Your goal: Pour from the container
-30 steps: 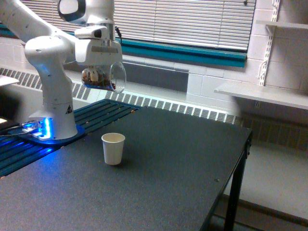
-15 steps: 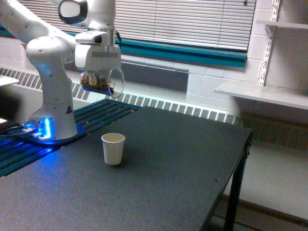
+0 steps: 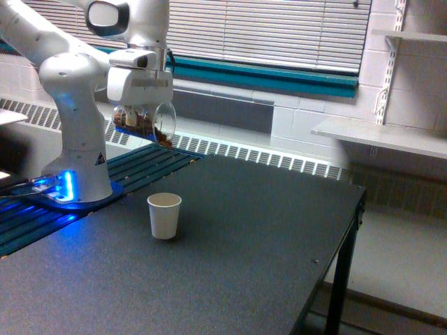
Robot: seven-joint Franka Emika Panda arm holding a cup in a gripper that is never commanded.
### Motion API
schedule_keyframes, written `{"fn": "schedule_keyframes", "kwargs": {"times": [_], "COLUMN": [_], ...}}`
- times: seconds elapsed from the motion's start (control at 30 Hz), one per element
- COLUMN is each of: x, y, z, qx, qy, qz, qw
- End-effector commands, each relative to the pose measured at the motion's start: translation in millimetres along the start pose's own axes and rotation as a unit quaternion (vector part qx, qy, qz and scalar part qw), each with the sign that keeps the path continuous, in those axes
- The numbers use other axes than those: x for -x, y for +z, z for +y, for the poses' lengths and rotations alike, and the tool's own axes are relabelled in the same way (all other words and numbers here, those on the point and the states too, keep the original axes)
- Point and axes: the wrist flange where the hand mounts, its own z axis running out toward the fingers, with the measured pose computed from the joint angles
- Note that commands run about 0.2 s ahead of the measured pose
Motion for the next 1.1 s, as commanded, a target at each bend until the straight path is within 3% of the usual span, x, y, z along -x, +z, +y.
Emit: {"fn": "schedule_keyframes", "kwargs": {"times": [0.03, 1.1], "x": [11, 18], "y": [13.7, 24.0], "z": [-3, -11], "qx": [0.016, 0.039], "qy": [-0.011, -0.026], "qz": [-0.012, -0.029], "qw": [0.9997, 0.9985]}}
